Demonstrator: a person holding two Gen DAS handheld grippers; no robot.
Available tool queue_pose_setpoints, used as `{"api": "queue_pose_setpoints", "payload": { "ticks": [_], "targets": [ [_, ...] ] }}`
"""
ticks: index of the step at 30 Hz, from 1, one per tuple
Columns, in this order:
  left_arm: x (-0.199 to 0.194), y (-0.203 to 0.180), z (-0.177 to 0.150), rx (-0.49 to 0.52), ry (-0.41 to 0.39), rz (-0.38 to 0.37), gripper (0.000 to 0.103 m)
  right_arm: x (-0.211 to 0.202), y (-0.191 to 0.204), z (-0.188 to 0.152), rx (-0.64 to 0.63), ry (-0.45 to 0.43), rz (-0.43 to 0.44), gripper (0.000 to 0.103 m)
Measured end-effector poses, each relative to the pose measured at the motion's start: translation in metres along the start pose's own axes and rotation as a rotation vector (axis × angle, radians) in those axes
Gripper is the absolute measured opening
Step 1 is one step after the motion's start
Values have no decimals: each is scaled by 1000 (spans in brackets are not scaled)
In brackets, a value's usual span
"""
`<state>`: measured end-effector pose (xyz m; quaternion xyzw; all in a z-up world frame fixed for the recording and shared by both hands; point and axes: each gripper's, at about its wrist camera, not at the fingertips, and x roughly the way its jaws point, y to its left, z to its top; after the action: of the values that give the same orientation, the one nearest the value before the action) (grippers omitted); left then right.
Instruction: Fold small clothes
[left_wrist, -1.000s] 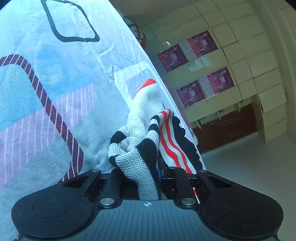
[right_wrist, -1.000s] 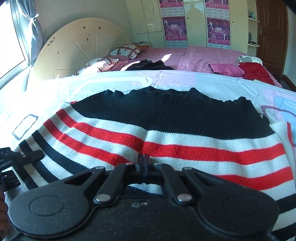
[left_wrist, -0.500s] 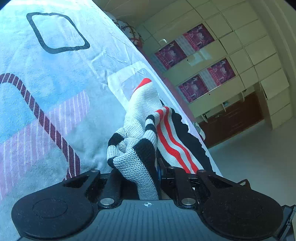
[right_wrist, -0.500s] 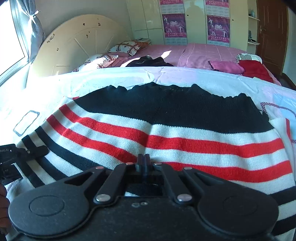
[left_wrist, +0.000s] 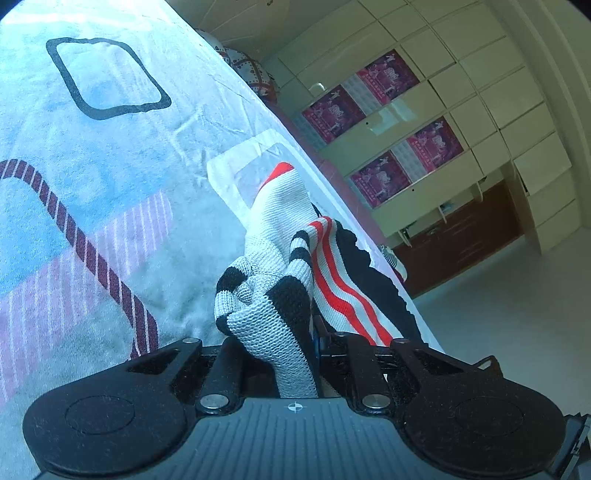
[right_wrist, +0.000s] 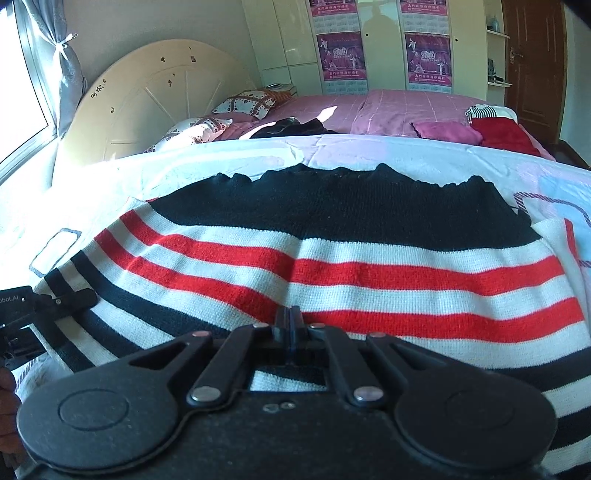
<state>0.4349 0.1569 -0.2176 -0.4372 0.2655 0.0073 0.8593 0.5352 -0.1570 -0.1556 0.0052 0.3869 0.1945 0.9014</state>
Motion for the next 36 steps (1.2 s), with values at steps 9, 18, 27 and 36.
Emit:
{"api": "queue_pose_setpoints", "payload": {
  "ticks": [9,18,27,36],
  "targets": [
    [-13,-56,12,176,-21,8,14,-2,-8,-6,44,-22,30,2],
    [6,-218,1,597,41,-45,14,-43,-65,-17,298,-106,136,6],
    [36,-298,-81,811,223,-183,14,-135,-151,-66,431,-212,13,7],
    [48,-308,-172,1000,369,-164,23,-173,-200,-107,546,-230,-53,21]
  ]
}}
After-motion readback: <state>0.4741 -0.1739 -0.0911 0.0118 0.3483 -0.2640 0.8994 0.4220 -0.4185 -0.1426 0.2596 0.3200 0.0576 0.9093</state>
